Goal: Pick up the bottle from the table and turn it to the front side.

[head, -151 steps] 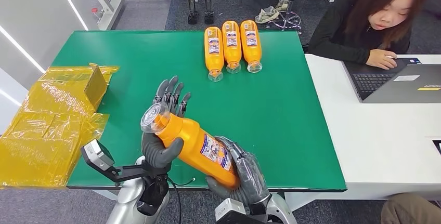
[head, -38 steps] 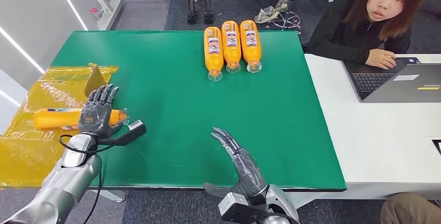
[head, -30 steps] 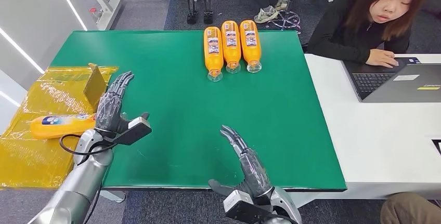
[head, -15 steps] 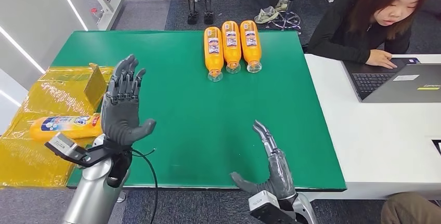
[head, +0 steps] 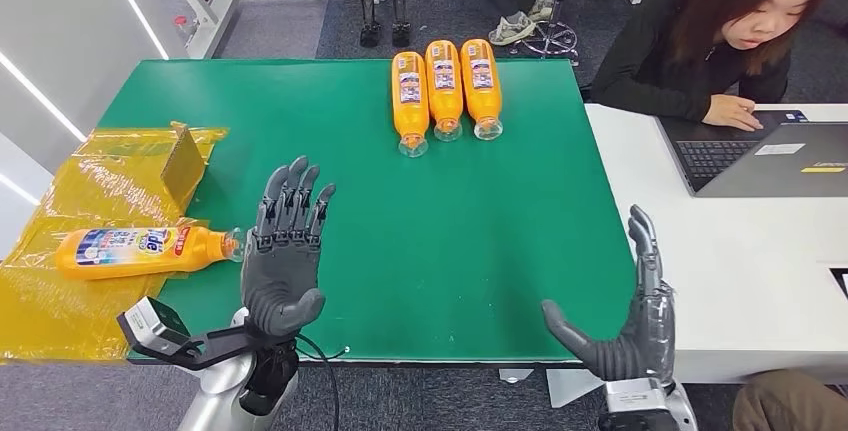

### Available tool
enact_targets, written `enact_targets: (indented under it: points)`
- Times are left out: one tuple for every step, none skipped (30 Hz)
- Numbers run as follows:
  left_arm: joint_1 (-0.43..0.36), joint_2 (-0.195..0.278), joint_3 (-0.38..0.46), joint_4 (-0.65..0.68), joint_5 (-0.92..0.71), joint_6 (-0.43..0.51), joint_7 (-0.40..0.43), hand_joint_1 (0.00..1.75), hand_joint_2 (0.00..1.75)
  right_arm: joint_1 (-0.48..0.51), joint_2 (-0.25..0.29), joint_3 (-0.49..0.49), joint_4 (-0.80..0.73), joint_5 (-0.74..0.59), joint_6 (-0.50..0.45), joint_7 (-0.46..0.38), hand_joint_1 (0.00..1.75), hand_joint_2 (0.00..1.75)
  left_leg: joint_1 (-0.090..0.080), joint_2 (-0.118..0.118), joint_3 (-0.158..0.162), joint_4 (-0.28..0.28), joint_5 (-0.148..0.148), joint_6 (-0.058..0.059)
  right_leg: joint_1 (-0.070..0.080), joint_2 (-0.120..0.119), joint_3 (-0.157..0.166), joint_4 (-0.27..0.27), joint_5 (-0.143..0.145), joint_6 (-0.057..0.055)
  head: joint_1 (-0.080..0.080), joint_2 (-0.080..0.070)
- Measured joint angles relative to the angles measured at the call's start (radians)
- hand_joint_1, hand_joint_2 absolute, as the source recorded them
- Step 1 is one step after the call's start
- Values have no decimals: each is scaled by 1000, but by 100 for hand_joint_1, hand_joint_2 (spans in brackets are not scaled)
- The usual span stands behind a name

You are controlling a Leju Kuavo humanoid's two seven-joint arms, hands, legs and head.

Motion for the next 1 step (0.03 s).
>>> enact_targets:
  points:
    - [3,-2,-1,0,0,1,0,0,175,2,-1,-8,-5,-5,-1,-3,0,175,0,0,0,0,0,0,0,0,0,0,0,0,0,0]
